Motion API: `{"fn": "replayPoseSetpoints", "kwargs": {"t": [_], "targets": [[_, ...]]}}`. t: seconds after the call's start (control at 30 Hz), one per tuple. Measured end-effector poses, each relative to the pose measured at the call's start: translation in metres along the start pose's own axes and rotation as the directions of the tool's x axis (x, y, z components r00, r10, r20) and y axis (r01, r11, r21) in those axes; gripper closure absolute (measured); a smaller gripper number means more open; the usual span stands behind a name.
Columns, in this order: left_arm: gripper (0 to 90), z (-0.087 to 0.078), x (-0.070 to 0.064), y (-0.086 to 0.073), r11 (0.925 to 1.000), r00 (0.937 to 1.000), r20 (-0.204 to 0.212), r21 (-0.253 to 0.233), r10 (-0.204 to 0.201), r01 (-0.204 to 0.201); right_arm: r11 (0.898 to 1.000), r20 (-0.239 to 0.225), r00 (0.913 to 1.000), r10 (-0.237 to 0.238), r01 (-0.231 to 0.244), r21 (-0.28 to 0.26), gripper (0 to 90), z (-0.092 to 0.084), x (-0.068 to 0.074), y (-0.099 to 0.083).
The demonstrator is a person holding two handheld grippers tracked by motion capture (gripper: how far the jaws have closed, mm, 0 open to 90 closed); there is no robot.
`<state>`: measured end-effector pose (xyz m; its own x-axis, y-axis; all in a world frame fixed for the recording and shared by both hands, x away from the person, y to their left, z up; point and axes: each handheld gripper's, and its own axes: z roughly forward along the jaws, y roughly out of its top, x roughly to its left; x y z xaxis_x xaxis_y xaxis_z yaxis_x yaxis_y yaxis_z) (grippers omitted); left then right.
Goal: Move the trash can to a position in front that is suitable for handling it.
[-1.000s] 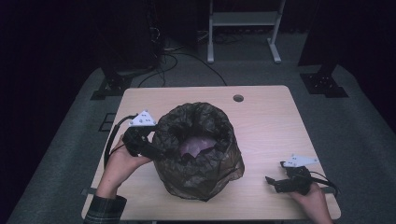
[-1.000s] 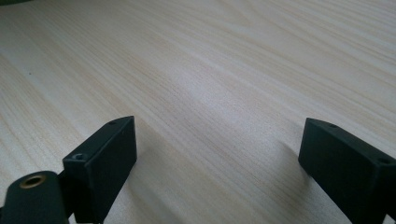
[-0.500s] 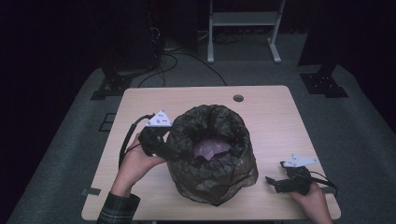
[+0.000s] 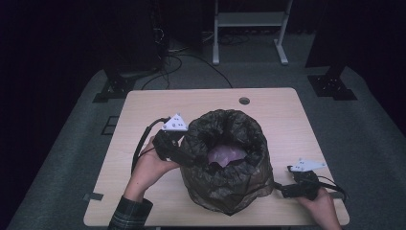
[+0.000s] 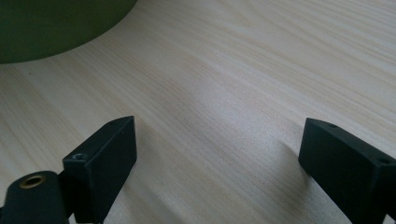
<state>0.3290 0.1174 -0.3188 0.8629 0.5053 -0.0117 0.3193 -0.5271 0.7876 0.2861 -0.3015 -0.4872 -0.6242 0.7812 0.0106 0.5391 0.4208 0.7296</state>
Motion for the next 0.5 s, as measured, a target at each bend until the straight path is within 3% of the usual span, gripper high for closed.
{"fn": "replayPoseSetpoints", "kwargs": {"t": [0.2,0.5], "targets": [[0.0,0.000,0.000,0.001,1.0000,0.9998,0.018,-0.009,-0.002,0.002,1.000,0.000,1.0000,-0.001,0.001,0.000,10.1,0.000,0.000,0.000],[0.0,-0.018,0.008,-0.003,0.9991,0.9997,-0.004,-0.037,-0.023,0.022,1.000,0.000,1.0000,0.000,0.000,0.000,10.1,0.000,0.000,0.000]]}}
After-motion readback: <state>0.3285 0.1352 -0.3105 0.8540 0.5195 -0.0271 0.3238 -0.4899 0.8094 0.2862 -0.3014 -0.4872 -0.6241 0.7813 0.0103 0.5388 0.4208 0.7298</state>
